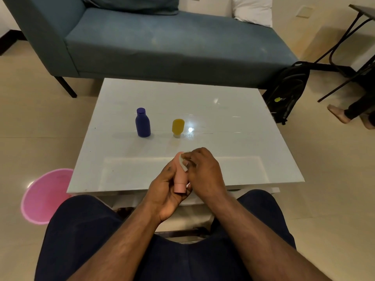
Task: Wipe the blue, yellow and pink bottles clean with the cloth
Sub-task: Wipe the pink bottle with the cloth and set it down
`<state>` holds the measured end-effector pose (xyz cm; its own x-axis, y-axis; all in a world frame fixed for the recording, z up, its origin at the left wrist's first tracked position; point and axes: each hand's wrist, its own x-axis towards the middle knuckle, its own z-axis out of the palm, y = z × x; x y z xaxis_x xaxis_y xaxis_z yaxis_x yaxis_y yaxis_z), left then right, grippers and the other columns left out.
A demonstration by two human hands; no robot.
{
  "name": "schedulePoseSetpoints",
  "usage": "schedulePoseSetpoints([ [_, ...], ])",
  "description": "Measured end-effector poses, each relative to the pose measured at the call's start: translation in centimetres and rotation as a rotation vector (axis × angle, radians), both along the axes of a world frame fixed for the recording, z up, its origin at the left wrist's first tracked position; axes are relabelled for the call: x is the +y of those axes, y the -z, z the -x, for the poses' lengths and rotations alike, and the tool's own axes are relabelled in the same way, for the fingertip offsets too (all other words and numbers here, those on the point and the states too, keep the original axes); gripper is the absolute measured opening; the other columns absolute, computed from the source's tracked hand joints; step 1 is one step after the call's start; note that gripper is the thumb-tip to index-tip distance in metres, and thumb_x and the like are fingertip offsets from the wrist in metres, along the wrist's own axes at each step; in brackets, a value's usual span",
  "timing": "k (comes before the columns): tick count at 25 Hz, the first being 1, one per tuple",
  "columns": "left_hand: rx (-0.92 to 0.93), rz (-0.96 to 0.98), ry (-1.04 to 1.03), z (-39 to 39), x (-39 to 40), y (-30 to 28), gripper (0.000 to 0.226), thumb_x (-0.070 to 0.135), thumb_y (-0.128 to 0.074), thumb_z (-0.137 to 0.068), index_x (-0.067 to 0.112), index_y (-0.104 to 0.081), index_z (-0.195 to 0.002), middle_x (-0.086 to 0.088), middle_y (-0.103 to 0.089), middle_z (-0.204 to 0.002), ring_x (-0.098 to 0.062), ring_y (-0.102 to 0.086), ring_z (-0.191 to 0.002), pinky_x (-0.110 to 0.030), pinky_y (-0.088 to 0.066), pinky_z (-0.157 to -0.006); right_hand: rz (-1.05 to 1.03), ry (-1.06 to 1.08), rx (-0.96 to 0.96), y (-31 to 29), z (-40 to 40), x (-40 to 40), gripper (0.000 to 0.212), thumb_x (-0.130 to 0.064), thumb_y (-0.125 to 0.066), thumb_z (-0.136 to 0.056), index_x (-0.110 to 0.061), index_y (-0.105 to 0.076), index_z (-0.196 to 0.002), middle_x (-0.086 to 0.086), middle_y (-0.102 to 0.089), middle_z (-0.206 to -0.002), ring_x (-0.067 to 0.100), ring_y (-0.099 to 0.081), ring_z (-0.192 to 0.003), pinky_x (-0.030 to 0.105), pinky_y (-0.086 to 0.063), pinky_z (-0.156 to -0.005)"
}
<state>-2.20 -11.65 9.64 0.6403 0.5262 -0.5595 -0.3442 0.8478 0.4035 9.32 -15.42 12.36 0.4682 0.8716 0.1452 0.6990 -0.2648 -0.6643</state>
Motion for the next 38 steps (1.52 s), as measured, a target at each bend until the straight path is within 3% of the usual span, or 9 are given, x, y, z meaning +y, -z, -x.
schedulePoseSetpoints([
  [5, -0.053, 0.092, -0.046, 0.1, 0.3, 0.3, 0.040, 0.034, -0.045, -0.103, 0.012, -0.053, -0.135, -0.020, -0.069, -0.124, -0.032, -0.071, -0.105, -0.046, -0.061, -0.084, 0.004, -0.123, -0.060, 0.6, 2.0, -3.1, 0.023, -0.005, -0.057, -0.088, -0.014, -0.067, -0.106, -0.001, -0.058, -0.101, 0.014, -0.057, -0.092, 0.028, -0.051, -0.081],
  [10, -0.097, 0.080, -0.006, 0.0, 0.6, 0.2, 0.059, 0.037, -0.055, -0.088, 0.015, -0.048, -0.143, -0.017, -0.062, -0.136, -0.032, -0.060, -0.124, -0.055, -0.054, -0.095, -0.021, 0.039, 0.126, -0.4, -0.1, -0.8, 0.018, -0.007, -0.059, -0.089, -0.016, -0.070, -0.100, -0.004, -0.061, -0.100, 0.003, -0.057, -0.090, 0.008, -0.044, -0.077],
  [13, -0.100, 0.099, -0.008, 0.2, 0.8, 0.1, 0.057, 0.040, -0.052, -0.092, 0.012, -0.049, -0.142, -0.017, -0.064, -0.133, -0.031, -0.064, -0.119, -0.053, -0.058, -0.088, -0.024, 0.089, 0.232, -0.7, 0.9, -1.2, 0.017, -0.011, -0.060, -0.090, -0.022, -0.069, -0.100, -0.010, -0.062, -0.100, -0.003, -0.056, -0.090, 0.003, -0.041, -0.074],
  [18, -0.124, 0.134, -0.035, 0.2, 1.0, 0.0, 0.052, 0.043, -0.040, -0.103, 0.006, -0.050, -0.139, -0.016, -0.068, -0.127, -0.030, -0.072, -0.101, -0.046, -0.061, -0.078, -0.034, 0.102, 0.262, -0.6, 2.6, -2.6, 0.014, -0.016, -0.063, -0.089, -0.025, -0.068, -0.098, -0.014, -0.061, -0.098, -0.004, -0.055, -0.094, 0.007, -0.043, -0.078],
  [24, -0.095, 0.067, 0.007, 0.2, 0.7, 0.2, 0.048, 0.039, -0.045, -0.101, 0.013, -0.053, -0.140, -0.018, -0.064, -0.132, -0.035, -0.058, -0.128, -0.053, -0.044, -0.108, -0.058, 0.108, 0.281, -2.2, 1.3, -0.3, 0.015, -0.017, -0.060, -0.090, -0.025, -0.068, -0.101, -0.016, -0.064, -0.099, -0.004, -0.056, -0.093, 0.005, -0.043, -0.076],
  [28, -0.010, -0.054, -0.055, 0.2, 0.7, 0.5, 0.053, 0.036, -0.065, -0.084, 0.023, -0.060, -0.135, -0.016, -0.067, -0.124, -0.030, -0.068, -0.110, -0.048, -0.057, -0.088, -0.023, 0.035, 0.251, -1.6, 3.2, -2.0, 0.014, -0.015, -0.061, -0.089, -0.024, -0.068, -0.097, -0.013, -0.062, -0.097, -0.004, -0.056, -0.091, 0.005, -0.043, -0.077],
  [32, 0.116, -0.088, 0.033, -0.1, 0.0, 0.4, 0.051, 0.053, -0.053, -0.094, 0.018, -0.064, -0.129, -0.016, -0.071, -0.119, -0.028, -0.068, -0.105, -0.045, -0.053, -0.088, -0.037, 0.031, 0.135, -1.4, 2.0, -0.9, 0.016, -0.011, -0.058, -0.090, -0.022, -0.068, -0.097, -0.010, -0.062, -0.097, 0.001, -0.057, -0.089, 0.010, -0.045, -0.078],
  [35, 0.124, -0.092, 0.049, 0.0, -0.1, 0.3, 0.061, 0.064, -0.049, -0.091, 0.018, -0.064, -0.128, -0.018, -0.069, -0.110, -0.025, -0.064, -0.088, -0.037, -0.050, -0.075, -0.021, 0.039, 0.111, -1.6, 1.1, 0.2, 0.019, -0.012, -0.055, -0.092, -0.020, -0.068, -0.105, -0.006, -0.063, -0.105, 0.005, -0.057, -0.096, 0.022, -0.049, -0.088],
  [38, 0.116, -0.062, 0.024, 0.1, 0.0, 0.3, 0.056, 0.062, -0.046, -0.094, 0.020, -0.066, -0.124, -0.017, -0.071, -0.120, -0.030, -0.065, -0.113, -0.049, -0.047, -0.103, 0.005, -0.040, -0.036, -1.1, 2.4, -0.5, 0.024, -0.011, -0.056, -0.091, -0.016, -0.067, -0.112, -0.001, -0.061, -0.111, 0.013, -0.055, -0.102, 0.030, -0.049, -0.091],
])
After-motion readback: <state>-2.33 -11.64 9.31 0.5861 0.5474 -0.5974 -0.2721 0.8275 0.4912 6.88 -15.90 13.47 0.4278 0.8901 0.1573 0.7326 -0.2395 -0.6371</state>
